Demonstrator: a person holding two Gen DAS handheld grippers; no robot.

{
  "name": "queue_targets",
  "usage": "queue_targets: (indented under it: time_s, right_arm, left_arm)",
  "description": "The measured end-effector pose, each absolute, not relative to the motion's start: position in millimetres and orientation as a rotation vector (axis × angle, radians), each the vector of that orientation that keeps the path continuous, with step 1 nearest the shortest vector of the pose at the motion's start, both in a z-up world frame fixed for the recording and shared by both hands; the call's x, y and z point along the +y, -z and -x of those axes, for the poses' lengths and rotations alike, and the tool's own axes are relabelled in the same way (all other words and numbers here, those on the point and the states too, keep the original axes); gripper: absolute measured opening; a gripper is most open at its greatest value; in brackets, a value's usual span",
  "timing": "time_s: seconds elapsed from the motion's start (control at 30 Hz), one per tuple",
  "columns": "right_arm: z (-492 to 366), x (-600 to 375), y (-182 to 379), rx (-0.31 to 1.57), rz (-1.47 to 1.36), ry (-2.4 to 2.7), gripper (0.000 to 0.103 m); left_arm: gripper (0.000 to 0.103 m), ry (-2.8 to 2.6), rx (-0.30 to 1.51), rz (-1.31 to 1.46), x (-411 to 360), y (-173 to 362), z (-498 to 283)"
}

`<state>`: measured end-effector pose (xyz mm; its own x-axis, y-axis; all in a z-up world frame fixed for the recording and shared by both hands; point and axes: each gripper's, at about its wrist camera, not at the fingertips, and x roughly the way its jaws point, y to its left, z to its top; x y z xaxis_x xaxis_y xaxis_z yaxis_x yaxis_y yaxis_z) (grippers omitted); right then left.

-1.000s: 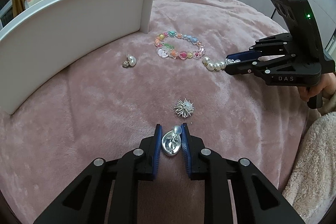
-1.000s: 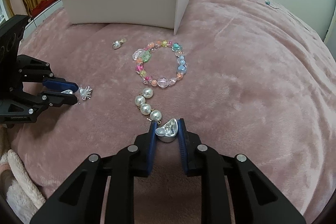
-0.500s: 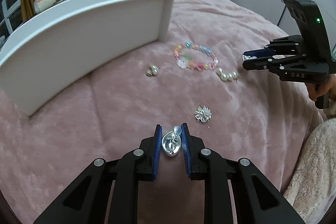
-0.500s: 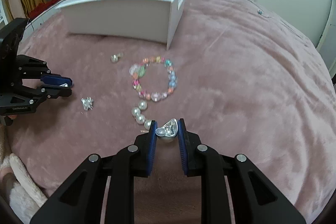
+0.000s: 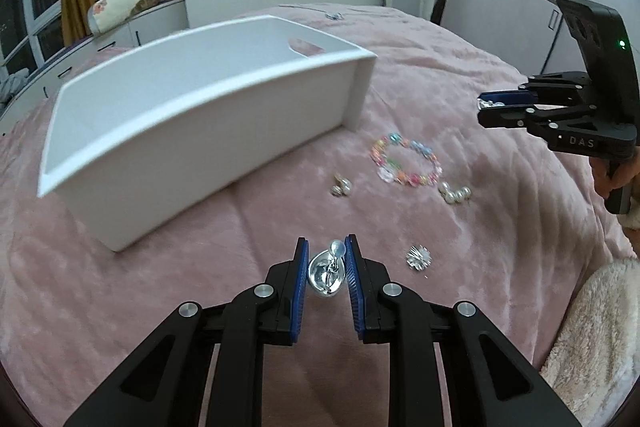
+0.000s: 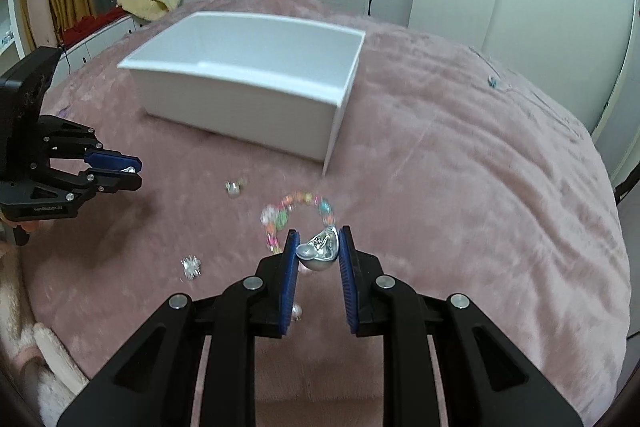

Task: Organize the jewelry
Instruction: 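Carry the silver pendant and heart charm in both grippers over the white box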

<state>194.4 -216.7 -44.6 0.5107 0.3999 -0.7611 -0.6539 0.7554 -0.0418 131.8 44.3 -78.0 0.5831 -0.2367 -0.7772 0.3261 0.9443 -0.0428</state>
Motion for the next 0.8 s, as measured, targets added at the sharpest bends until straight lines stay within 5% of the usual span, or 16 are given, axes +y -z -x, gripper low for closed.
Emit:
queue_targets:
  time_s: [0.8]
  right_arm:
    - [-242,-147,-33,0.651,0.303,-0.693,0.021]
  left_arm:
    - [0.023,0.156,0.783,-0.107,114,-5,-186]
